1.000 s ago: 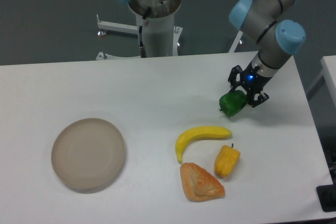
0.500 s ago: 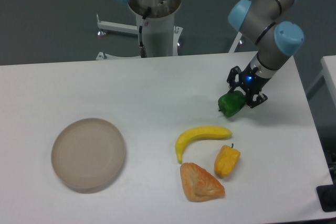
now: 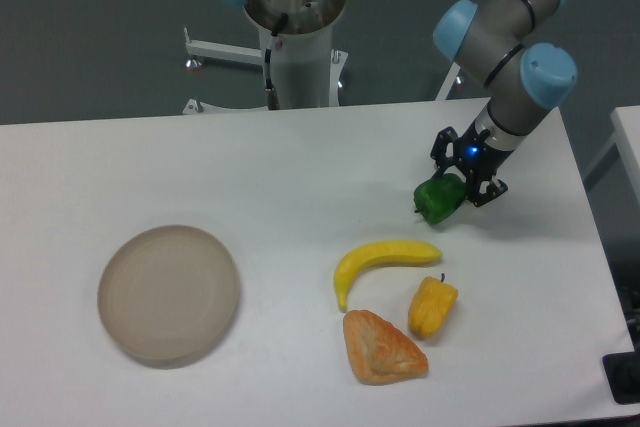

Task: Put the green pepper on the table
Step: 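Hold the green pepper on the table surface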

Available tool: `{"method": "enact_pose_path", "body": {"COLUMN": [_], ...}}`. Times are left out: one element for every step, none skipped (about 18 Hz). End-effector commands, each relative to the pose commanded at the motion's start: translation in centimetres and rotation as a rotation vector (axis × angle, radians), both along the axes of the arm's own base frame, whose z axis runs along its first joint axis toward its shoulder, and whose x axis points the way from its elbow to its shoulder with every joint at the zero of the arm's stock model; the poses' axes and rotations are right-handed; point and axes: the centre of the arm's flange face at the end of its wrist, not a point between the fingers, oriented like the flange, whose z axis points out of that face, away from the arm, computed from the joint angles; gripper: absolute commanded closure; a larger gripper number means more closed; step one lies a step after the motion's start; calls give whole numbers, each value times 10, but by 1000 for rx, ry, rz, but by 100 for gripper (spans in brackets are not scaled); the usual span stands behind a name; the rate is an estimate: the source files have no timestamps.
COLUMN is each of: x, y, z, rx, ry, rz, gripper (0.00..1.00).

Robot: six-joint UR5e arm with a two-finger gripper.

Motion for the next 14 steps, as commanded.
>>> {"method": "enact_pose_path", "body": {"x": [0, 0, 0, 0, 0, 0, 0, -1, -1, -1, -1, -1, -1, -1], "y": [0, 0, 0, 0, 0, 0, 1, 0, 1, 1, 1, 1, 1, 1], "z": [0, 0, -1, -1, -1, 0, 0, 1, 0, 1, 1, 1, 1, 1], "rx": [1, 1, -1, 1, 1, 1, 1, 2, 1, 2, 2, 2, 2, 2], "ry": [-1, -1, -1, -2, -2, -1, 1, 3, 1, 3, 3, 3, 3, 3], "rz": [0, 0, 0, 0, 0, 0, -2, -1, 0, -1, 0, -1, -1, -1], "gripper": [72, 70, 69, 68, 66, 64, 61, 57, 53, 51, 50, 50, 49, 46]}}
